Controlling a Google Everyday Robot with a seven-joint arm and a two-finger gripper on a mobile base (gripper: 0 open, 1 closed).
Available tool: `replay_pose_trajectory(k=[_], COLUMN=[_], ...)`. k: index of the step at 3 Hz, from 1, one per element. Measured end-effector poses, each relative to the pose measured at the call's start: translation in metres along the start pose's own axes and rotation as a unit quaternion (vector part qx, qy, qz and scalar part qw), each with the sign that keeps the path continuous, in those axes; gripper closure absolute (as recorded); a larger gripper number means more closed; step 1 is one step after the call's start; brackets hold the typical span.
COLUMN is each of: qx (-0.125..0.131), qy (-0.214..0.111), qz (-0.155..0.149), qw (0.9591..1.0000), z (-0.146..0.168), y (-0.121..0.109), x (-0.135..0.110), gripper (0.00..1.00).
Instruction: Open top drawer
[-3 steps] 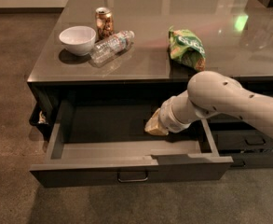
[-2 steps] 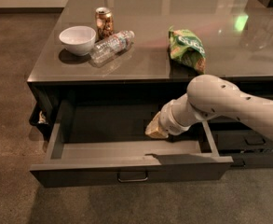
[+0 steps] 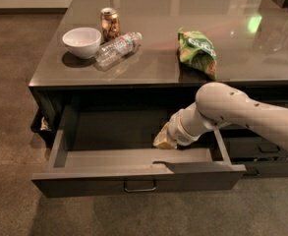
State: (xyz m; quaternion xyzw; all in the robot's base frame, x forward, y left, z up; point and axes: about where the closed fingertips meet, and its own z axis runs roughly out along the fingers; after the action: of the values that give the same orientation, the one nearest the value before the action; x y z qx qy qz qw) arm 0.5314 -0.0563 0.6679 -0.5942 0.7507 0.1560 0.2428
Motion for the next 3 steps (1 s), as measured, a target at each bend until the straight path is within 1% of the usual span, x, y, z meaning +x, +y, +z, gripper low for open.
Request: replay_pose_trajectory(k=[2, 3], qx=[-0.009, -0.009], qy=[0.005, 0.008], qz=[0.005, 0.007], qw=[0.9999, 0.9999], z=[0.0041, 0.001], y=[0.0006, 0.0097], x=[0.0032, 0.0084], gripper=[0.11, 0.0])
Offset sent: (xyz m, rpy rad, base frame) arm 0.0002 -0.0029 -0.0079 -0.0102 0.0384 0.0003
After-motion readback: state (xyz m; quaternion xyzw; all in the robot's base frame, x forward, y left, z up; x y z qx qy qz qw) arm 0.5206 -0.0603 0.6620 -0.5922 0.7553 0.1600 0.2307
